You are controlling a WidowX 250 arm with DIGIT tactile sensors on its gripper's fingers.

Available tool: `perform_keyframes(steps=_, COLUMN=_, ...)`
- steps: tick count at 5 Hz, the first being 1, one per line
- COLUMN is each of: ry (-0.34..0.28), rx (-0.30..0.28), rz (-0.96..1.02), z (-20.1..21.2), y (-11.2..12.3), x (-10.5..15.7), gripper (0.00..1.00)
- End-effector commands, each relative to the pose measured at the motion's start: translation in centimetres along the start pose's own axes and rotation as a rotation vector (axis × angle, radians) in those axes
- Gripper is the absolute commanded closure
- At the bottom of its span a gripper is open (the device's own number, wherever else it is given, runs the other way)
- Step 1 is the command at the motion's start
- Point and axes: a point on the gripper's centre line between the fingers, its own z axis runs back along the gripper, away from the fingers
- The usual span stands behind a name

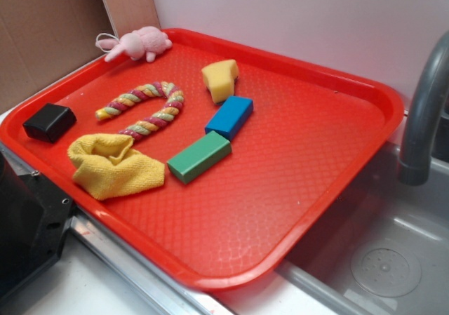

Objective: Grab the green block.

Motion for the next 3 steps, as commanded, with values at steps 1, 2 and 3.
perform_keyframes(steps=1, ry=0.0, rx=0.0, rz=0.0, z=0.0, y=0.0, x=0.0, gripper=0.0)
perform_keyframes(steps=2, ry=0.044, rx=-0.012, rz=-0.041, z=-5.1, y=-2.9, x=1.9, gripper=0.0)
perform_keyframes(steps=3, ry=0.085, rx=-0.033, rz=-0.102, z=-8.9, y=-6.0, x=5.0, gripper=0.0)
